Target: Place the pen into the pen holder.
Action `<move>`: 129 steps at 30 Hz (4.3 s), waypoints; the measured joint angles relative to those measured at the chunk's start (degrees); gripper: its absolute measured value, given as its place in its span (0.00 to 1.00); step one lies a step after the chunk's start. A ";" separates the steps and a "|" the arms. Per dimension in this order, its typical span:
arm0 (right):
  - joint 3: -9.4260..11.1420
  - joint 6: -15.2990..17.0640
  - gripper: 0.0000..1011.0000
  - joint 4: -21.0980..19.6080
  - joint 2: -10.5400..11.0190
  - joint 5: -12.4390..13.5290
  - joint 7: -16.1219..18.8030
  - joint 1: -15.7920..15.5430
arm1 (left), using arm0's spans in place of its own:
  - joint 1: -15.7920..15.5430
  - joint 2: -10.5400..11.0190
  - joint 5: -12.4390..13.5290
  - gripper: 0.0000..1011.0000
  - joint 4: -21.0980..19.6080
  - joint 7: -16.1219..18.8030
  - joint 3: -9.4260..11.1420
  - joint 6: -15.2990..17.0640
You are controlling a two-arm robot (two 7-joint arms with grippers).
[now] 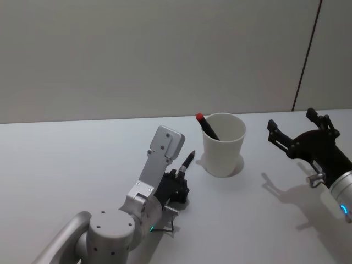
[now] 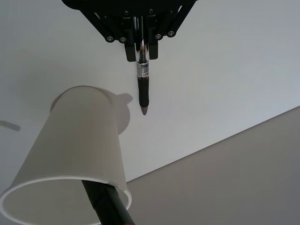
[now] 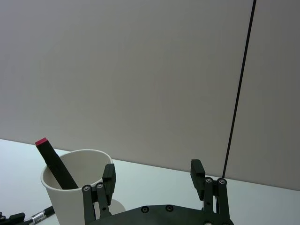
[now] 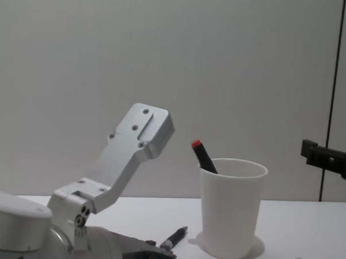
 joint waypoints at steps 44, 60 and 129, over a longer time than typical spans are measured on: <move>0.00 0.00 0.99 0.00 0.00 0.00 0.00 0.00 | 5.63 5.52 -4.26 0.16 -12.73 5.81 -5.63 -18.18; 0.01 0.00 0.99 0.00 -0.01 0.06 0.02 0.01 | 1.36 4.61 -3.26 0.16 -16.15 3.64 -8.99 -25.52; -1.05 12.40 0.99 -0.18 -13.69 36.93 5.01 15.39 | -4.98 2.51 -3.16 0.16 -15.91 -8.29 -11.86 -32.16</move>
